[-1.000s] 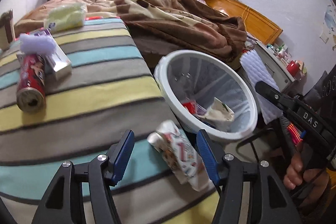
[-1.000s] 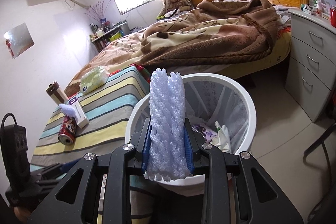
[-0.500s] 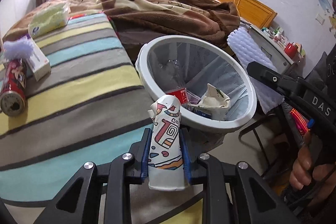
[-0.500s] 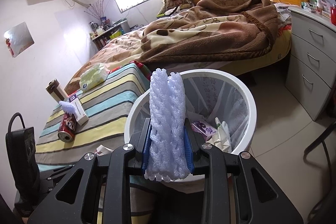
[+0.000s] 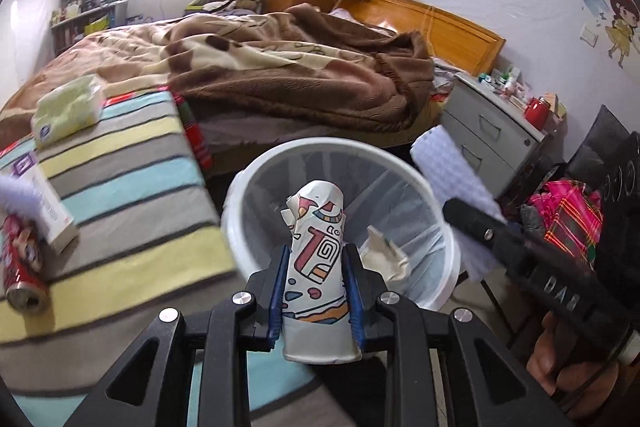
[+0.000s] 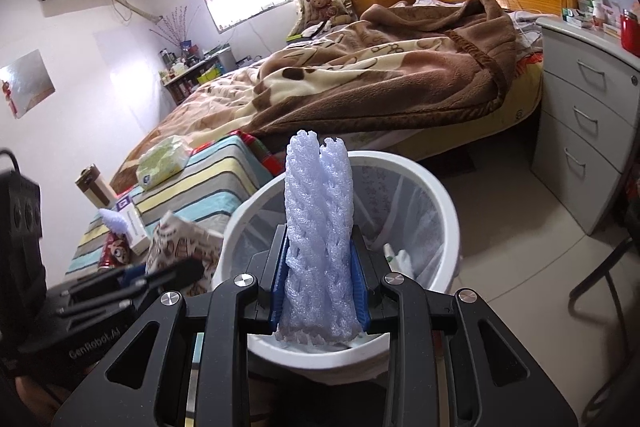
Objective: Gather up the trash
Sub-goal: 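Carry paper cup and foam sleeve over the white bin and open both tools, then move both tools back toward the red milk can and second foam sleeve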
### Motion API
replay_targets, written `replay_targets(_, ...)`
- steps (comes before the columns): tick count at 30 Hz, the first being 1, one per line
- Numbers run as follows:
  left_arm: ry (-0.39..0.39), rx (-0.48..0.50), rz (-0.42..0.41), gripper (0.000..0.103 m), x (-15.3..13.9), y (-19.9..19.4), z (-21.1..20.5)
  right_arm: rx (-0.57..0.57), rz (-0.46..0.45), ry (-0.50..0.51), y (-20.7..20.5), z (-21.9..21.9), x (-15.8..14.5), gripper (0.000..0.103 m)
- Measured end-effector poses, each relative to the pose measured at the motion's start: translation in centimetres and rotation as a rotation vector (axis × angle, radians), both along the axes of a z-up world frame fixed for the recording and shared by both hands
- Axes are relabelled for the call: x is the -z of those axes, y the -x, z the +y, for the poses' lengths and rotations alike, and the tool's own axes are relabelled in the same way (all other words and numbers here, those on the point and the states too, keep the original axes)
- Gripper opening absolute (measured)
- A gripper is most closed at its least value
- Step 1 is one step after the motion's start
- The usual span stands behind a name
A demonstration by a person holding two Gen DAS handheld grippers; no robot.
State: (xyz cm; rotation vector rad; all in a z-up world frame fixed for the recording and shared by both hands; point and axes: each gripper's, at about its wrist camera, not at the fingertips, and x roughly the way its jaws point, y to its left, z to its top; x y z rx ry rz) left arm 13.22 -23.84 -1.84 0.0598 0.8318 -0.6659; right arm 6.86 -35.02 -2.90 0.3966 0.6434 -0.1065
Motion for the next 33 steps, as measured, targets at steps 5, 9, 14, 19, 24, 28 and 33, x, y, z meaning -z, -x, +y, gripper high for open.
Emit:
replay_targets(5, -0.010, 0.024, -0.005, 0.027, 0.0, -1.1, -2.2, 0.018, 0.021, 0.009, -0.2, -0.8, 0.5, 0.029)
replay_targets(9, -0.015, 0.041, 0.003, 0.027, 0.6, -1.6, -3.4, 0.033, 0.047, 0.008, -0.5, -1.4, 1.0, 0.030)
replay_targets(14, -0.024, 0.048, 0.006, 0.027, 1.0, -2.3, -4.2, 0.043, 0.070, 0.017, -0.7, -1.8, 1.4, 0.030)
replay_targets(19, -0.020, 0.051, 0.005, 0.027, 1.0, -2.7, -4.1, 0.046, 0.085, 0.023, -0.9, -1.8, 1.5, 0.030)
replay_targets(24, 0.004, 0.051, 0.019, 0.042, 0.8, -3.1, -3.5, 0.050, 0.102, 0.037, -1.0, -1.5, 1.5, 0.041)
replay_targets(28, 0.022, 0.040, 0.018, 0.053, 0.5, -3.1, -2.7, 0.051, 0.097, 0.040, -1.0, -1.3, 1.2, 0.055)
replay_targets(33, 0.039, 0.022, 0.009, 0.054, 0.0, -2.9, -1.3, 0.051, 0.090, 0.042, -1.1, -0.9, 0.9, 0.055)
